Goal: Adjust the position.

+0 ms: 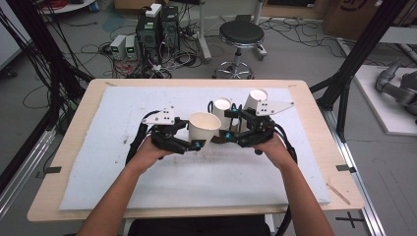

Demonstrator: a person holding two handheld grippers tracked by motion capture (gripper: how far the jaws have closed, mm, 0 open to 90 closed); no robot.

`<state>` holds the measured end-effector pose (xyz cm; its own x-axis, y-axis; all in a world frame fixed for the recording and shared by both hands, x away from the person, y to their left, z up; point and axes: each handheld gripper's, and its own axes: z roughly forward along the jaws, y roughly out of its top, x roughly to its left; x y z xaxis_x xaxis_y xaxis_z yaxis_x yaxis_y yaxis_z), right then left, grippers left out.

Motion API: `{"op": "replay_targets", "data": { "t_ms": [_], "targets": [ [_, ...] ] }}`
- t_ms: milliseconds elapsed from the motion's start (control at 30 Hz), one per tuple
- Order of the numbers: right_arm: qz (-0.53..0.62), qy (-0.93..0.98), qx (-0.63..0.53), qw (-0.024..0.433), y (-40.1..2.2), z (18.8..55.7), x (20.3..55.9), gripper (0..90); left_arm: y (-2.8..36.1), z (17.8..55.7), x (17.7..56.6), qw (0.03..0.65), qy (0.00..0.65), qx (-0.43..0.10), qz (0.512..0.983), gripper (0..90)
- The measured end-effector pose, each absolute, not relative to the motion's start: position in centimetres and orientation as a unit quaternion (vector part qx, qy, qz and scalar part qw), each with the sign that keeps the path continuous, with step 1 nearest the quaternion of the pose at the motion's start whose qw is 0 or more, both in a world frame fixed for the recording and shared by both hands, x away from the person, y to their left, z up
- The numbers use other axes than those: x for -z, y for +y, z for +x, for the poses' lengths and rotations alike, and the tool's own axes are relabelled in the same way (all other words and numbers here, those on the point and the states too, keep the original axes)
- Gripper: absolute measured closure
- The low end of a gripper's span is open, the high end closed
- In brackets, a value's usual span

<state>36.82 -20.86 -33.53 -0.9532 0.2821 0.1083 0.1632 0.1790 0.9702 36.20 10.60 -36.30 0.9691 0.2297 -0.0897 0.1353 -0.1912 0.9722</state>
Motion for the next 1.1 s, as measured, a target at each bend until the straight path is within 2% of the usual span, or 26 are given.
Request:
{"op": "replay_targets", "data": {
  "t_ms": [300, 467, 767, 1100],
  "targets": [
    [0.197, 0.775, -0.588, 0.124, -24.1, 36.5, 34.2, 20.6, 13.0, 36.2, 36.3, 0.643, 0.136, -0.081, 0.749, 35.6],
    [0.218, 0.780, -0.568, 0.149, -25.4, 36.2, 34.4, 20.6, 14.5, 36.0, 36.0, 0.648, 0.152, -0.108, 0.738, 35.5],
    [0.261, 0.777, -0.545, 0.176, -28.5, 34.4, 35.1, 20.6, 16.9, 35.6, 35.4, 0.644, 0.187, -0.136, 0.730, 35.4],
    [0.277, 0.775, -0.539, 0.181, -29.1, 34.2, 35.4, 20.7, 17.9, 35.1, 35.1, 0.647, 0.224, -0.163, 0.711, 35.3]
  ]
}}
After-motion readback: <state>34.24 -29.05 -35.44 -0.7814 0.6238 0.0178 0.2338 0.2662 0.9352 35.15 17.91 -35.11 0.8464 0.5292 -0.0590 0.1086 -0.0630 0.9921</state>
